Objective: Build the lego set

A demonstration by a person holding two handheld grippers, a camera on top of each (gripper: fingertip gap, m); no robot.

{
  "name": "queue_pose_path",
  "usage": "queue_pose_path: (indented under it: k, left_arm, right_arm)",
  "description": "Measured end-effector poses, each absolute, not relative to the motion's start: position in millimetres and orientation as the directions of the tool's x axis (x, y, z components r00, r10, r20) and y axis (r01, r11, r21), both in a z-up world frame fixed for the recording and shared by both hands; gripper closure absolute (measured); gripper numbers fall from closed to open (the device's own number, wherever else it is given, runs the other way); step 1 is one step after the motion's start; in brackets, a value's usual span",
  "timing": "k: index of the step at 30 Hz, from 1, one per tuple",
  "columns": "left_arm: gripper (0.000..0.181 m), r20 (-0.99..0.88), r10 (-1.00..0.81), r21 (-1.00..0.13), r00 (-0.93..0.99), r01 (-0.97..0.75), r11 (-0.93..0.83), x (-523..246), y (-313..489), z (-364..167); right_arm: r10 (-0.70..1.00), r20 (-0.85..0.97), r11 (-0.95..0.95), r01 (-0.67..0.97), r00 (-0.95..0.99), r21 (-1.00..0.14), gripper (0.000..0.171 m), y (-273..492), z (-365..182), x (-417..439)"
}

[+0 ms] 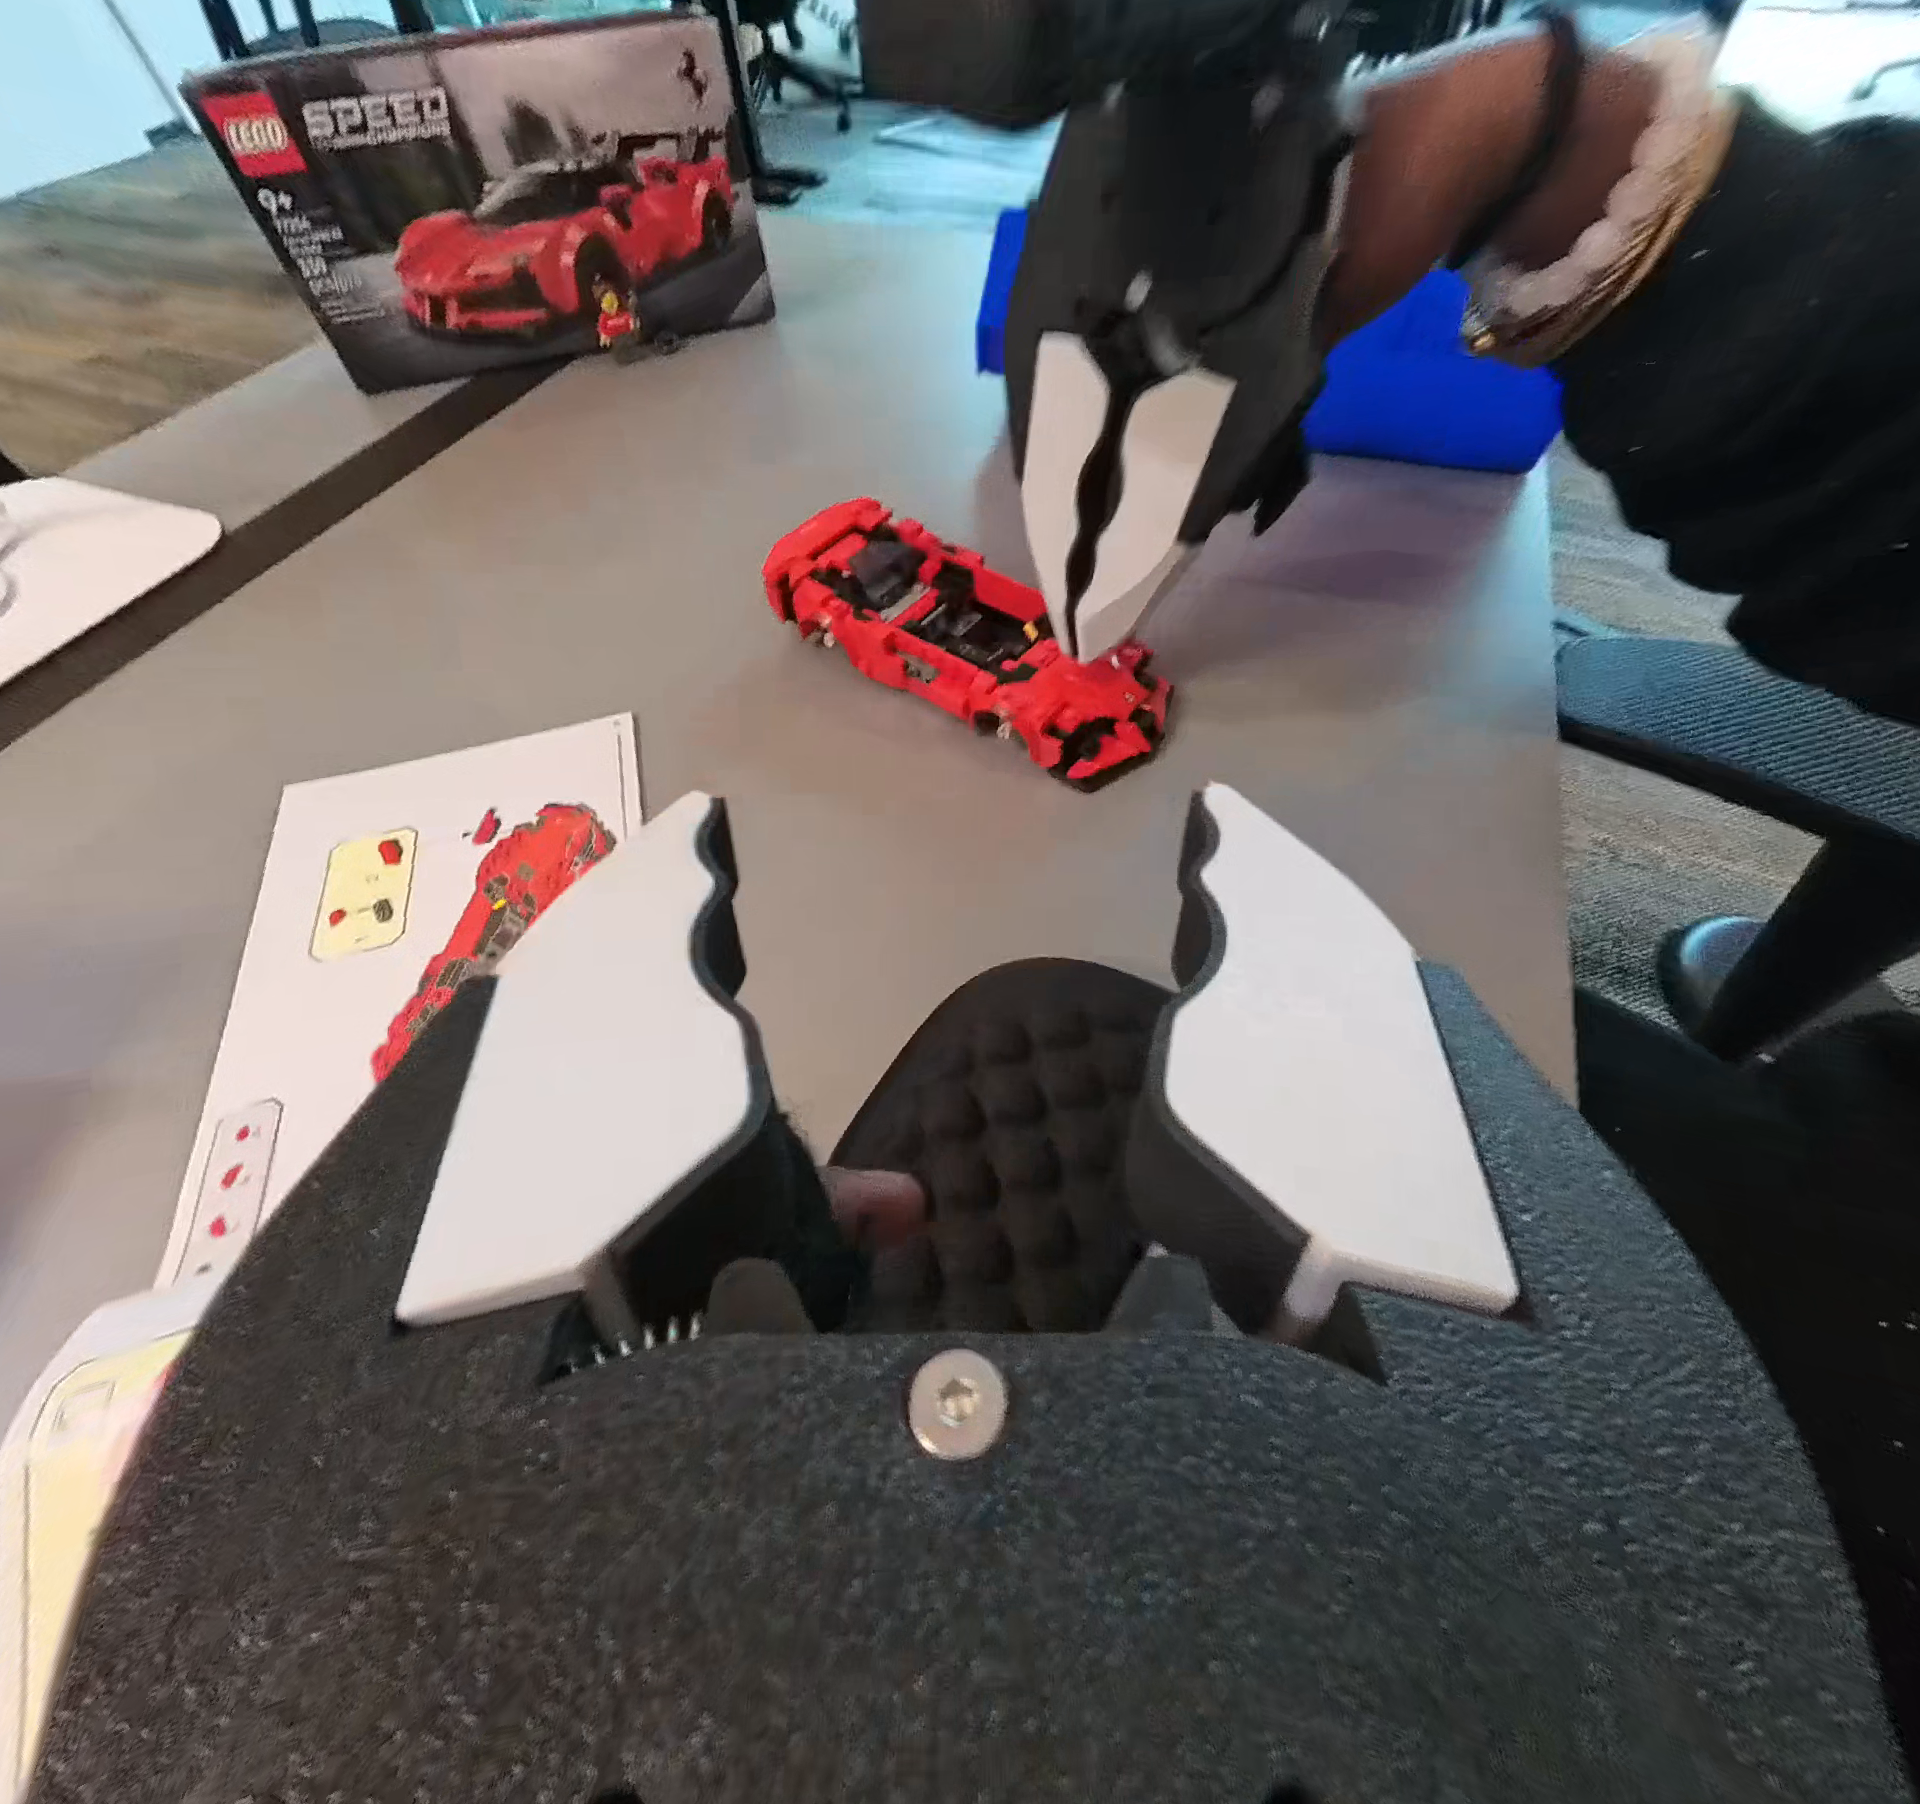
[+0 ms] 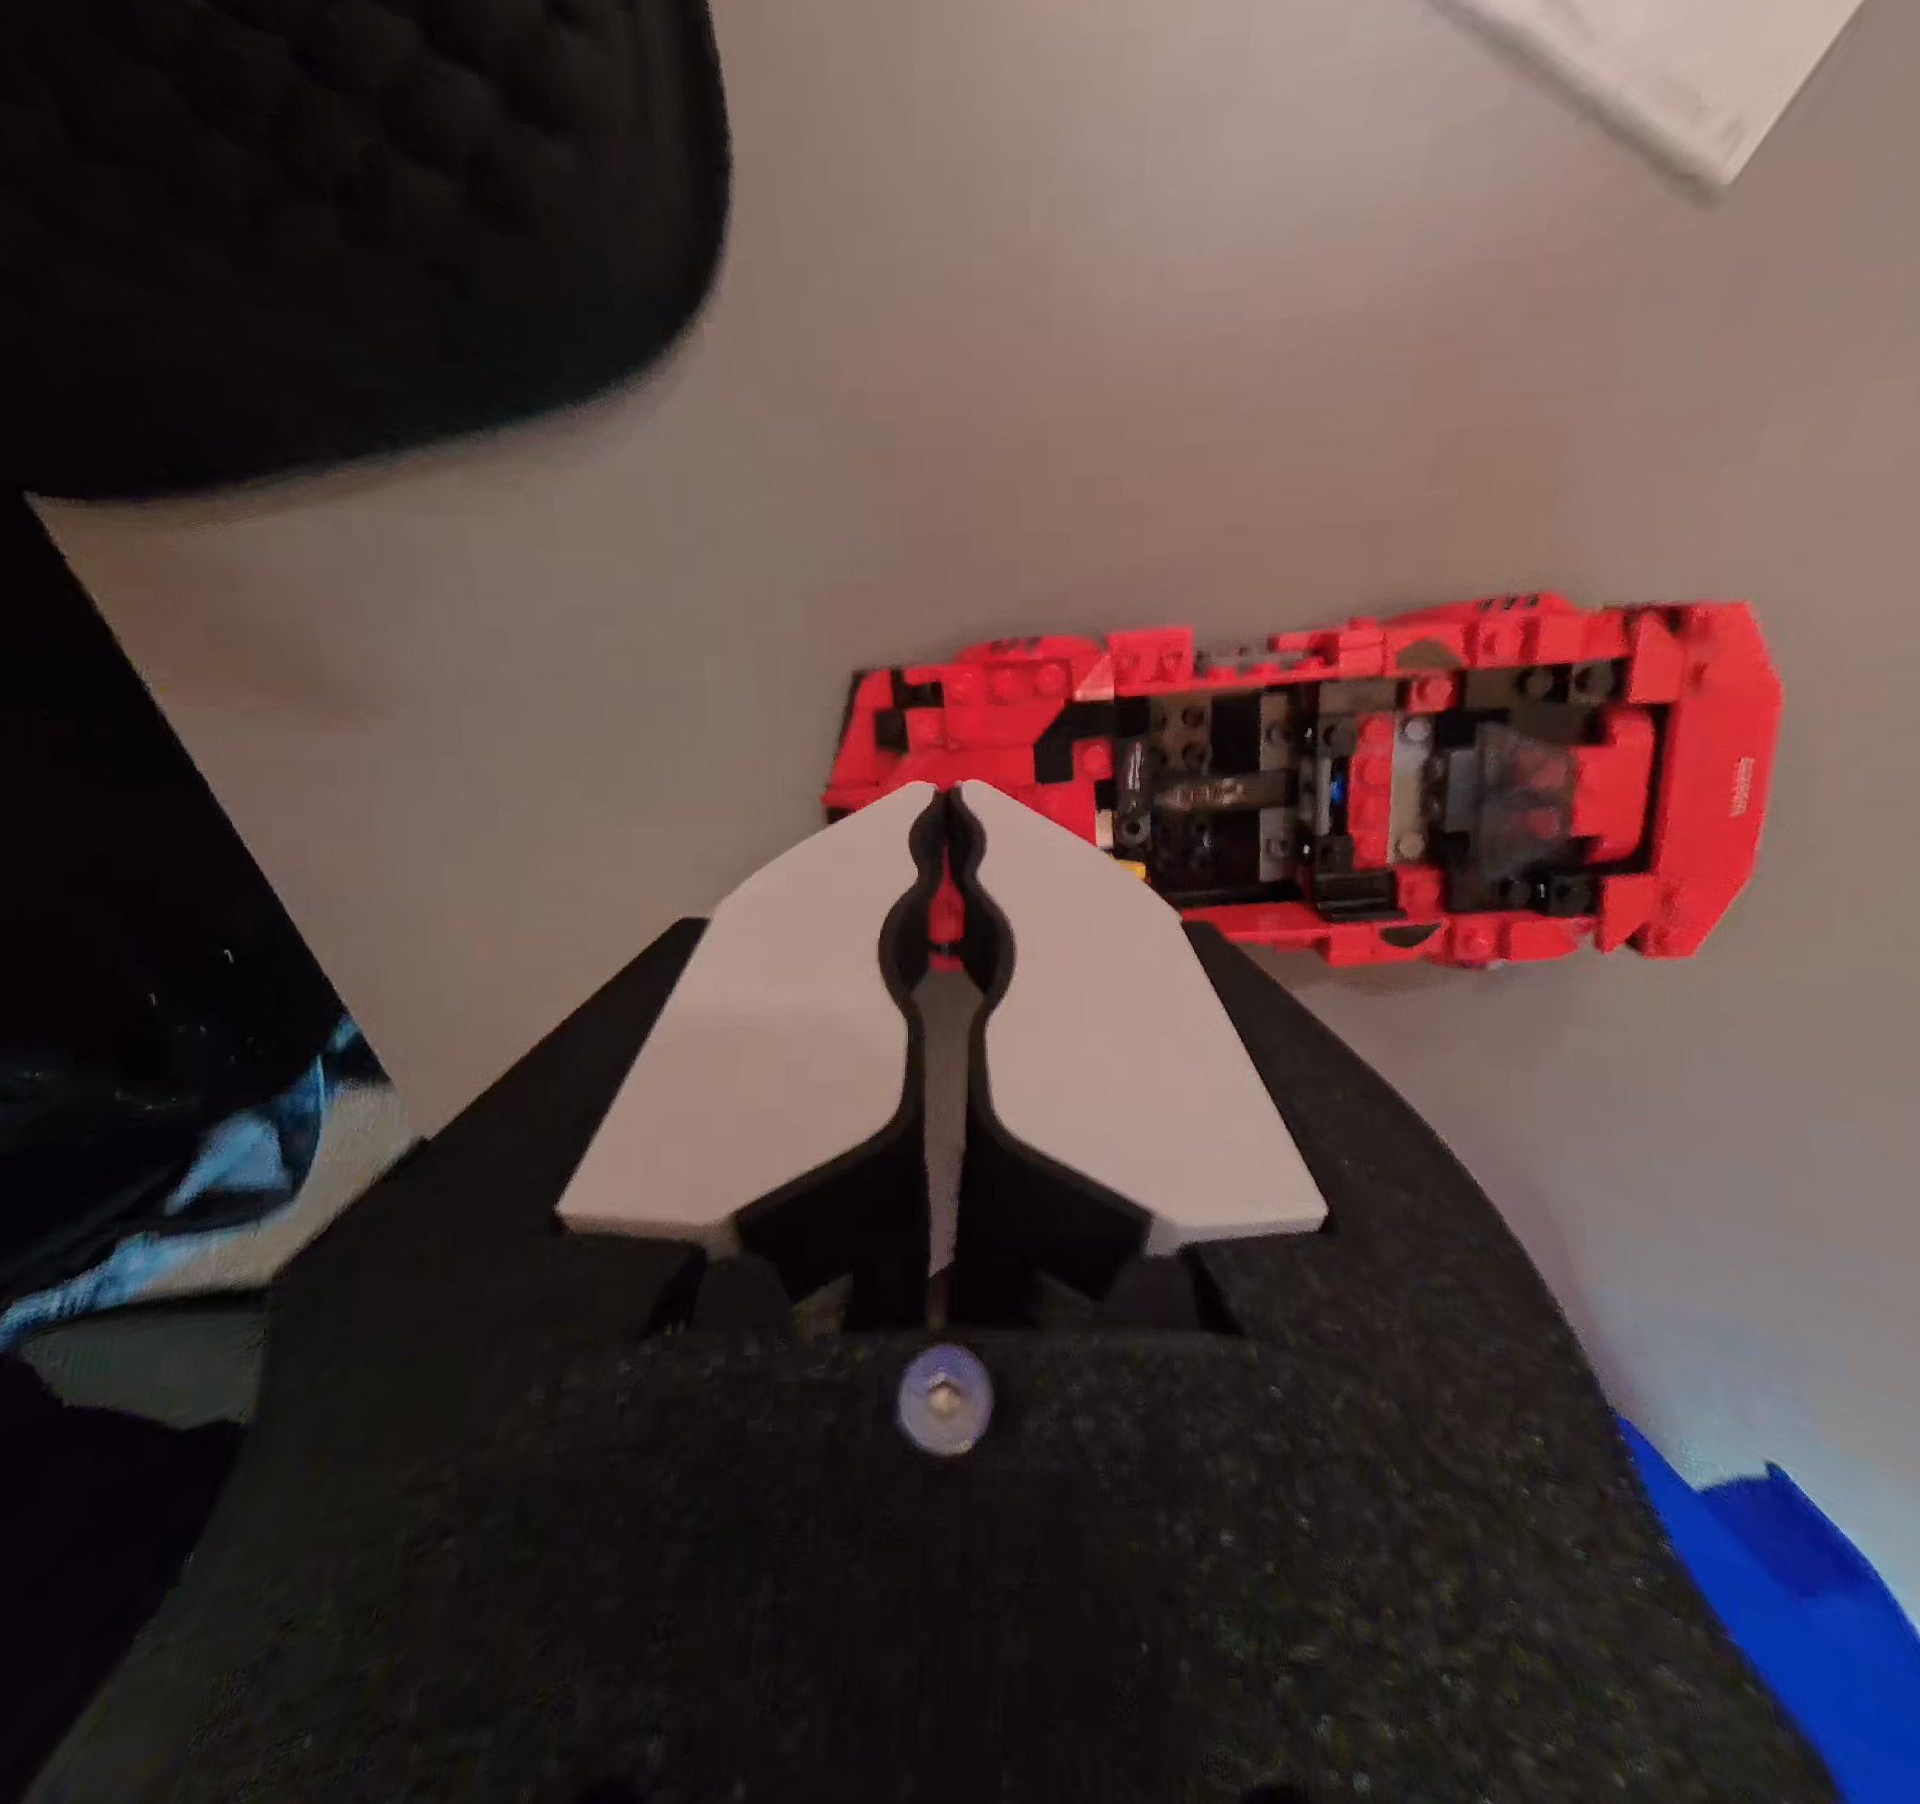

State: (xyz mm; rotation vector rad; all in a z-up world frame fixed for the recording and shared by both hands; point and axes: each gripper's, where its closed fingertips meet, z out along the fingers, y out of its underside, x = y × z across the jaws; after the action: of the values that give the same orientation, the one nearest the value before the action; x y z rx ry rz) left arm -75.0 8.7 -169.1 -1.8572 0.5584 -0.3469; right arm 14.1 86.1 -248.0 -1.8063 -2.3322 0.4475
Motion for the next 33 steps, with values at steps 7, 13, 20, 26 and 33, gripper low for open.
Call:
queue_pose_path:
  k: [7,13,20,26,33]
  left_arm:
    - [0.093,-0.029,-0.537,-0.929,0.843,-0.222,-0.297,-73.7,8.7,-178.6]
    - [0.092,-0.013,-0.538,-0.934,0.843,-0.202,-0.295,-70.6,8.3,-178.6]
    - [0.065,-0.018,-0.496,-0.926,0.868,-0.202,-0.32,-72.3,11.3,-182.0]
    - [0.041,-0.032,-0.453,-0.924,0.891,-0.198,-0.325,-78.9,15.8,-181.9]
    - [0.035,-0.018,-0.419,-0.929,0.908,-0.17,-0.329,-86.6,17.7,-179.0]
  right_arm:
    - [0.98,0.083,0.188,0.695,-0.182,-0.694,0.171,72.3,-191.2,-1.7]
    - [0.992,0.095,0.128,0.672,-0.085,-0.73,0.103,67.5,-202.0,9.1]
    - [0.993,0.096,0.03,0.612,0.075,-0.79,0.04,75.4,-210.5,12.6]
    - [0.968,0.134,0.006,0.516,0.211,-0.857,0.024,90.1,-193.0,14.4]
    - [0.94,0.097,-0.068,0.459,0.327,-0.886,0.024,102.5,-175.8,24.8]
